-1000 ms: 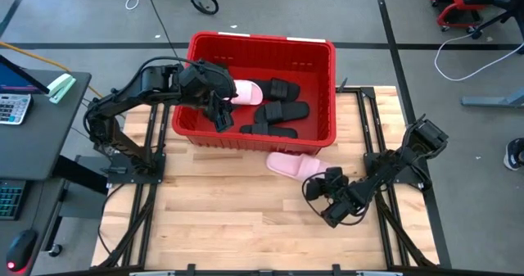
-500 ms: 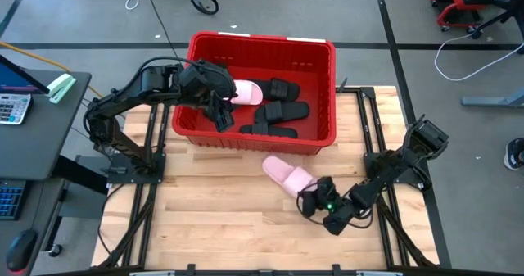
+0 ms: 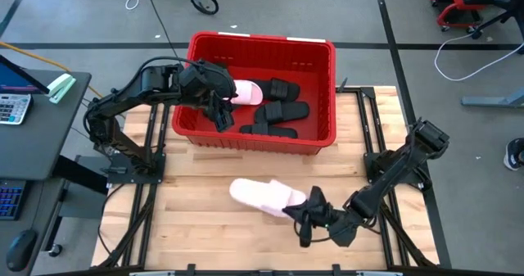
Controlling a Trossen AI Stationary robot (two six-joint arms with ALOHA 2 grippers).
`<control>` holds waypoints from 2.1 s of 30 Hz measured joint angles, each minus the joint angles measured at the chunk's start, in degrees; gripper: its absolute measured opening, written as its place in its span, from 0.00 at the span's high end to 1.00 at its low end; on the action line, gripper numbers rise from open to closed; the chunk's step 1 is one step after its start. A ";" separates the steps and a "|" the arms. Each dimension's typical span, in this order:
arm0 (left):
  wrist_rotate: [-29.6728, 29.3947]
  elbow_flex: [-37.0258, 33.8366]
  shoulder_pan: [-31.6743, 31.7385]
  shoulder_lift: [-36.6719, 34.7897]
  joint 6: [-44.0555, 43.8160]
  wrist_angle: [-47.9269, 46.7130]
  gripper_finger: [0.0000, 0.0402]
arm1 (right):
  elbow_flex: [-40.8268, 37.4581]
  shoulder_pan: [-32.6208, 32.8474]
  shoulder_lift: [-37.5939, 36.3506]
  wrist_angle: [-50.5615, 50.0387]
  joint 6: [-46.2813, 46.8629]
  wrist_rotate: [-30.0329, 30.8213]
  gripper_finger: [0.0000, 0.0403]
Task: Pick and place slides into bin
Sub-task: Put the pink slipper into the red bin
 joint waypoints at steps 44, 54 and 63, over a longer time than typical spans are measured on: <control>-11.67 0.04 0.76 -5.38 17.64 12.31 0.82 | 24.00 -66.21 14.41 0.34 -43.89 -60.02 1.00; -11.67 0.04 0.76 -5.35 16.96 9.88 0.80 | 25.37 -66.18 22.08 0.07 -40.45 -63.41 1.00; -11.65 0.04 0.76 -5.35 15.96 9.25 0.82 | 25.37 -64.26 19.44 -3.93 -40.66 -65.67 0.99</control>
